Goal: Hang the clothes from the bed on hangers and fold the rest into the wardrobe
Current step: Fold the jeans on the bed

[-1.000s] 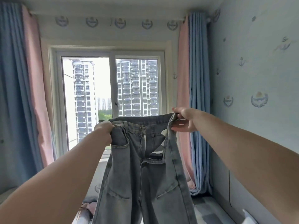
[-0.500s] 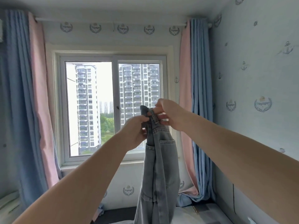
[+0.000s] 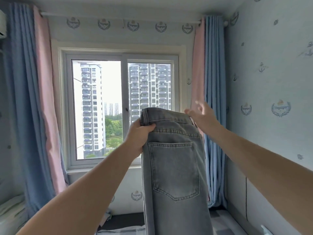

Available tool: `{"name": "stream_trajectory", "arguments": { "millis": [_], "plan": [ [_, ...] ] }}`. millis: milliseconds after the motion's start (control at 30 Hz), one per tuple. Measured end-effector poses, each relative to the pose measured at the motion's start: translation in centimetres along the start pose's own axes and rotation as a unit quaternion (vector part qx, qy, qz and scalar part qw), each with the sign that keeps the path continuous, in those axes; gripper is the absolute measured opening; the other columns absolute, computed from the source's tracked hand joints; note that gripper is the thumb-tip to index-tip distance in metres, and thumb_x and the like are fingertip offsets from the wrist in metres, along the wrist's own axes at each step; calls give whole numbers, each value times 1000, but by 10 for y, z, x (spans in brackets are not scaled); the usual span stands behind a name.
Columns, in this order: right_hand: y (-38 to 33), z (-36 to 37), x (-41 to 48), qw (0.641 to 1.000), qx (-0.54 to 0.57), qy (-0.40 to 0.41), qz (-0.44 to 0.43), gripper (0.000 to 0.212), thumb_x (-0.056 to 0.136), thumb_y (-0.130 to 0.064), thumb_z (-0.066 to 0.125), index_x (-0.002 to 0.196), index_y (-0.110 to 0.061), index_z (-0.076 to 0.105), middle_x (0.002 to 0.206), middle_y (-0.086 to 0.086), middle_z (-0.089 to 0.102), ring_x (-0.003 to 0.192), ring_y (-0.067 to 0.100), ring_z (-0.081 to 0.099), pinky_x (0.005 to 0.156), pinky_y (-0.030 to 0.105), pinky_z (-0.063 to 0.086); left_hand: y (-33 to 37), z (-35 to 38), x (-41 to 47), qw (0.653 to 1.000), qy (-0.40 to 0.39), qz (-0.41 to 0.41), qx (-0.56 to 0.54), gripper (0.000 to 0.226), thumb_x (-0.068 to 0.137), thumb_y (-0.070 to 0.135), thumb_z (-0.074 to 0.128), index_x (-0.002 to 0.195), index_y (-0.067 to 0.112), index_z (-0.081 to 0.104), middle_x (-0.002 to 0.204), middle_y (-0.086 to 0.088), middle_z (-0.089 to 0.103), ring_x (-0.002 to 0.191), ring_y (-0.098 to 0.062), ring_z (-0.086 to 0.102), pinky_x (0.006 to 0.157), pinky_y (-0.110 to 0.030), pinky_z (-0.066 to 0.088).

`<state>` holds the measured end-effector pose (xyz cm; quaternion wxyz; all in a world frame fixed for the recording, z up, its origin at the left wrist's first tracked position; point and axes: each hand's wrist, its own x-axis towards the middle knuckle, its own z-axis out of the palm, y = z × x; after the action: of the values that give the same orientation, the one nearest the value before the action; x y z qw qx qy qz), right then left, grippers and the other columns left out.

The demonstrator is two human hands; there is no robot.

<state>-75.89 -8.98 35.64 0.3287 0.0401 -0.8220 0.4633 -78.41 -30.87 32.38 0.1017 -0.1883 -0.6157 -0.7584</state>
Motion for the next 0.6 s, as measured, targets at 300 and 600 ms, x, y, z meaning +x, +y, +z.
{"name": "stream_trajectory", "arguments": {
  "millis": [300, 600],
  "plan": [
    [15, 70, -33, 882, 310, -283, 216, 68, 65, -49, 89, 118, -9, 74, 120, 15, 71, 108, 32, 70, 84, 43, 59, 61, -101, 11, 998, -49, -2, -44, 27, 94, 11, 65, 121, 9, 67, 108, -16, 75, 89, -33, 75, 66, -39, 61],
    [-102, 151, -26, 963, 244, -63, 97, 23, 85, -25, 79, 101, -9, 73, 94, 5, 78, 85, 21, 74, 72, 30, 60, 89, -204, 24, 970, 101, 133, 177, 13, 103, 26, 55, 115, 22, 56, 109, 1, 66, 106, -24, 62, 95, -42, 50]
  ]
}}
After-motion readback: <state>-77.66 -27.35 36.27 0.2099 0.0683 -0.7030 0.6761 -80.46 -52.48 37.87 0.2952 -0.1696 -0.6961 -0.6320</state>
